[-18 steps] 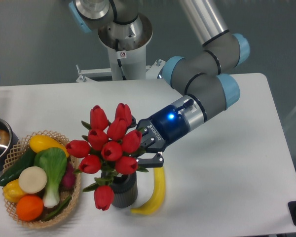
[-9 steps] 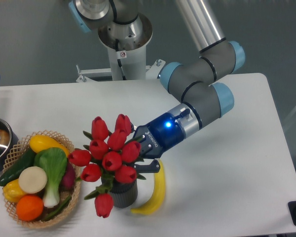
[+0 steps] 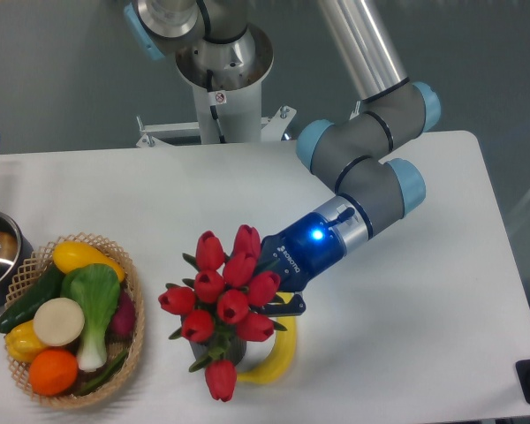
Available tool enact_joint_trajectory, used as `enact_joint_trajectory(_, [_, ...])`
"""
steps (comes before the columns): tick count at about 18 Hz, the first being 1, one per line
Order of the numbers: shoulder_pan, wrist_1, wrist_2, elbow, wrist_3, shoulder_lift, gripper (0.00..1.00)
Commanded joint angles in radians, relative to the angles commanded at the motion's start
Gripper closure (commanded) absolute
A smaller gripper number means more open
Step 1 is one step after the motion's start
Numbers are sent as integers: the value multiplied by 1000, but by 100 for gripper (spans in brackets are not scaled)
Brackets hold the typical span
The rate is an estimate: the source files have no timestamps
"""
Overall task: Insert the flowers into the vase
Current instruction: 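Lower the tulip stems into the grey vase opening, then push the tulips down into the vase and open the gripper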
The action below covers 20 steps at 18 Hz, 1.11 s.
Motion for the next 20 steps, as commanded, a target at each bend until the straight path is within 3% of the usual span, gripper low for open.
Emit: enact_joint_trajectory(20, [-17,0,2,-37,69,-40,66])
